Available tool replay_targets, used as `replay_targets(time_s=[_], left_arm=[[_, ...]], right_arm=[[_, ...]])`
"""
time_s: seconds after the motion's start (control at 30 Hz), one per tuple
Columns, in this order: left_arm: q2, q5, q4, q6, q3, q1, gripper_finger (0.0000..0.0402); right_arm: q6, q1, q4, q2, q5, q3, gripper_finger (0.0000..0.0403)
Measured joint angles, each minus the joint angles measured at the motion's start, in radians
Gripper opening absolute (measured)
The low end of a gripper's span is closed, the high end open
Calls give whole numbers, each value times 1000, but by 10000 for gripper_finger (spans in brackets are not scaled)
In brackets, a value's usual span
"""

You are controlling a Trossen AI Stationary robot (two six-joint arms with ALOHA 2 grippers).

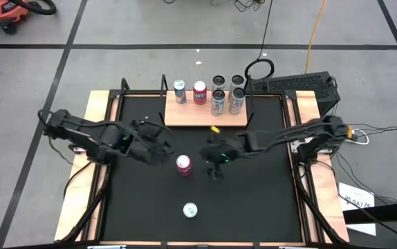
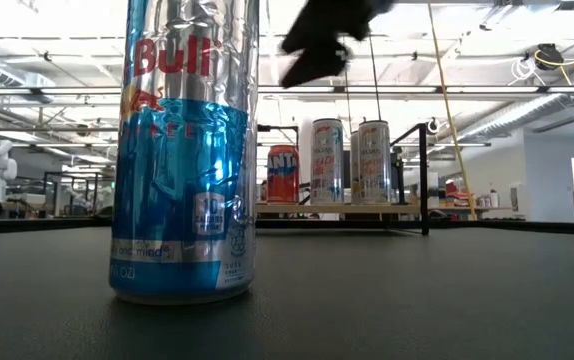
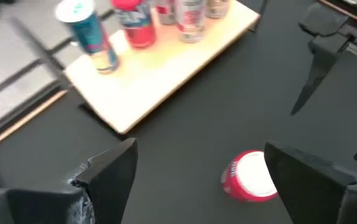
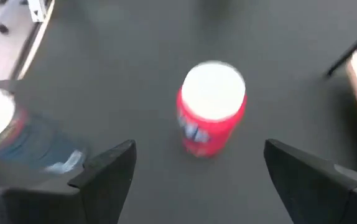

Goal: Place canned beverage on shelf
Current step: Put the orange soda can on the shelf aligned with the other orange soda can

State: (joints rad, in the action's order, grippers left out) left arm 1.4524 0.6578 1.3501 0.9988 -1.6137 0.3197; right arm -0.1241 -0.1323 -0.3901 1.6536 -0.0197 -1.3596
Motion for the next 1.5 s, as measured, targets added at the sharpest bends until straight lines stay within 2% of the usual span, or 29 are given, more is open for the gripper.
replay_targets(time_s=[0.1,0.2,0.3,0.4,0.67,0.93,1.27,1.5], left_arm=[[-26,55,46,85,32,42,335],[-51,58,52,156,92,74,333],[-76,58,49,215,153,103,333],[-95,57,43,276,210,122,333],[-135,54,15,363,309,160,333],[-160,52,18,384,362,166,333],[-184,78,17,436,393,160,333],[-184,79,9,426,393,123,333]], right_arm=[[97,33,-47,89,24,-113,343],[165,58,-73,148,58,-196,343],[196,74,-75,189,130,-247,343],[227,84,-73,228,155,-267,343],[283,101,-10,314,207,-269,343],[290,103,13,360,201,-269,340],[268,109,22,369,224,-271,261],[245,110,-22,384,229,-273,252]])
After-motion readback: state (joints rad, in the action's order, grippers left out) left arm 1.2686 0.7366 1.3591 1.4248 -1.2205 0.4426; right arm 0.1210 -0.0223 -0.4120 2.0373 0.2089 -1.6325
